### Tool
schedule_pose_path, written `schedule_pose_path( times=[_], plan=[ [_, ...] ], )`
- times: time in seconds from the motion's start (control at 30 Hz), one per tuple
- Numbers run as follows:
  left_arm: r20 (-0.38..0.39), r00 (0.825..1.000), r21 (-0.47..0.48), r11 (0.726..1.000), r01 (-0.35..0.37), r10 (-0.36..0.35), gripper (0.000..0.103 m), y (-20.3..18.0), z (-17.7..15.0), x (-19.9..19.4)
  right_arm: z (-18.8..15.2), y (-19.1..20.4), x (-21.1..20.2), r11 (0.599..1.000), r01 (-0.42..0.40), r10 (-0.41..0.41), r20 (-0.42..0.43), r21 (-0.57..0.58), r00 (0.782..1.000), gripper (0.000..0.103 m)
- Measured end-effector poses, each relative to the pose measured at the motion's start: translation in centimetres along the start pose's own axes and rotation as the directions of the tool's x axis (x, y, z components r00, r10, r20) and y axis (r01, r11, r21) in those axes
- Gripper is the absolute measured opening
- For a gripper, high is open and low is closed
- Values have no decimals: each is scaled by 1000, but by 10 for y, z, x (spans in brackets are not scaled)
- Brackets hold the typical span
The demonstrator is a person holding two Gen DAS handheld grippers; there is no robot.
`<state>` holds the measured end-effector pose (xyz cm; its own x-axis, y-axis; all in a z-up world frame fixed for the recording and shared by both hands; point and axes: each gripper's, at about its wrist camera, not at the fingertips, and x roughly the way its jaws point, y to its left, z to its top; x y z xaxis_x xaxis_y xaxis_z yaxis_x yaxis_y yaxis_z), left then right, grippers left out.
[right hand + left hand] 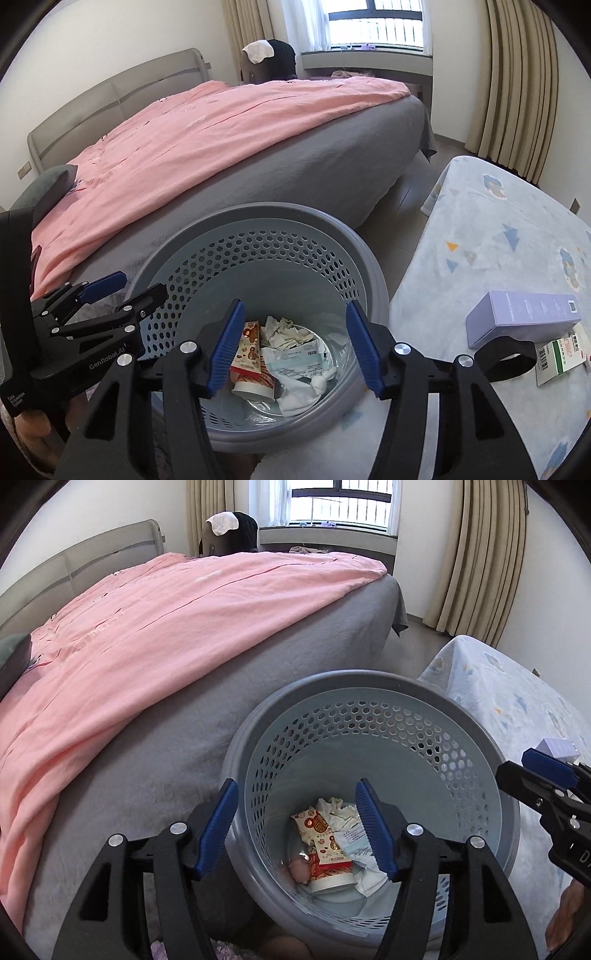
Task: Collect trash
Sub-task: 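Drop the snack wrapper from the left tool into the basket while the right tool drops the tissue, then move the right tool back to the mattress and grasp the green-and-white medicine box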
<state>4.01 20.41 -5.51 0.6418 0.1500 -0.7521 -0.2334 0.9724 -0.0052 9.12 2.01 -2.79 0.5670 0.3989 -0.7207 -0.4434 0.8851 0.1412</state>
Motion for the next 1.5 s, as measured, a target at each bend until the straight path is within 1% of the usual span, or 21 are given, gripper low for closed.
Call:
schedule_pose_path(
  times=[0.13, 0.2, 0.33, 0.47, 0.53, 0.57, 0.7, 0.9, 1.1, 1.23, 1.5],
  plan=[
    [6, 1000, 1, 1000, -7, 7, 65, 0, -2, -3, -3, 0, -3, 1000, 4, -4, 1, 9, 1000, 62],
    [12, 1000, 7, 1000, -5, 5, 65, -1, -3, -6, -5, -1, -6, 1000, 5, -5, 1, 13, 1000, 66],
    [13, 1000, 16, 1000, -6, 6, 65, -3, -7, -10, -11, 1, -13, 1000, 15, -15, 4, 14, 1000, 67],
    [15, 1000, 25, 1000, -5, 5, 65, -7, -11, -15, -18, -1, -23, 999, 28, -28, 11, 24, 1000, 73],
    [17, 1000, 28, 1000, 0, -1, 66, -8, -12, -19, -21, -3, -29, 999, 37, -37, 12, 32, 999, 74],
    [20, 1000, 30, 1000, 2, -3, 68, -9, -13, -20, -24, -4, -32, 998, 41, -42, 12, 36, 999, 74],
    [28, 1000, 39, 999, 11, -12, 69, -14, -16, -28, -34, -11, -45, 996, 56, -57, 11, 65, 998, 78],
    [27, 998, 61, 997, 46, -48, 69, -29, -23, -39, -57, -29, -68, 989, 91, -92, 5, 115, 996, 79],
    [20, 994, 97, 990, 102, -104, 69, -52, -30, -52, -81, -56, -91, 974, 134, -137, 2, 185, 991, 79],
    [13, 989, 123, 982, 143, -145, 69, -73, -35, -61, -96, -72, -107, 962, 165, -170, 3, 216, 986, 80],
    [-7, 980, 170, 966, 197, -199, 69, -116, -46, -72, -119, -111, -137, 934, 217, -231, 18, 283, 973, 81]
  ],
)
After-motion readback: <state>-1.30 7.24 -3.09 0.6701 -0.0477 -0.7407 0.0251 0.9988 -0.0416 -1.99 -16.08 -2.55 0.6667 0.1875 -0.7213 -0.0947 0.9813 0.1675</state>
